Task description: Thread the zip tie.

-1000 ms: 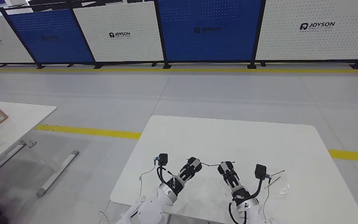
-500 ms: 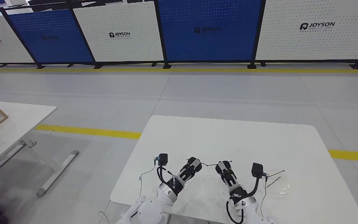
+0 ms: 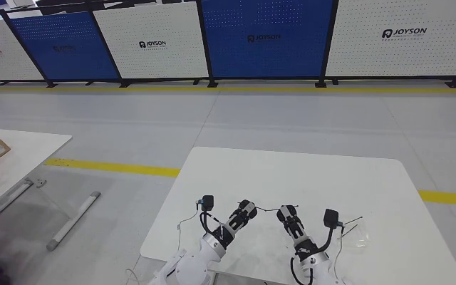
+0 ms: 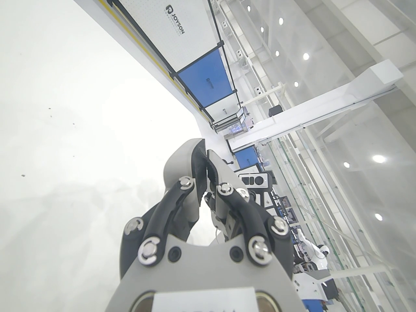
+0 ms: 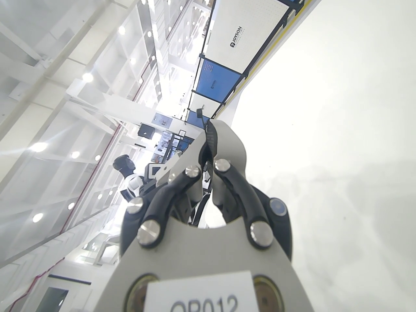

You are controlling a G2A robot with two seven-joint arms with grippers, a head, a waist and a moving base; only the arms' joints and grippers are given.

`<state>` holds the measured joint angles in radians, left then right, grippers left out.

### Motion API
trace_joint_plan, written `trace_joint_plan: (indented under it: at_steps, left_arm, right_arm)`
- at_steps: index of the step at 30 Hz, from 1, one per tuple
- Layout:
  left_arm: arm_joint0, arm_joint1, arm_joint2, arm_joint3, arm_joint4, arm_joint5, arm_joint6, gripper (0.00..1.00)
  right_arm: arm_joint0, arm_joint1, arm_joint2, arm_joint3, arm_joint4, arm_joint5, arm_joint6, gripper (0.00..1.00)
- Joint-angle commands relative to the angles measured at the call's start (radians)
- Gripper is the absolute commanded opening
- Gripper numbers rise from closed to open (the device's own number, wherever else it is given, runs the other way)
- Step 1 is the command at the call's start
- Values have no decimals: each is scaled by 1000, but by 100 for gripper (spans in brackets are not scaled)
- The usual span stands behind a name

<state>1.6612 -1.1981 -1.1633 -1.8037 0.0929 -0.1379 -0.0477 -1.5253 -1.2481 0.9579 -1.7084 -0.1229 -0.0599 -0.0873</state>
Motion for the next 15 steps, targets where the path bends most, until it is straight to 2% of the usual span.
trace_joint_plan:
  at_steps: [1,15]
  left_arm:
    - [0,0,0,0,0,0,0,0]
    - [0,0,0,0,0,0,0,0]
  right_arm:
    - [-2,-1,2,0,-5,1,3,0]
    - [18,-19,-11,17,-18,27,22,0]
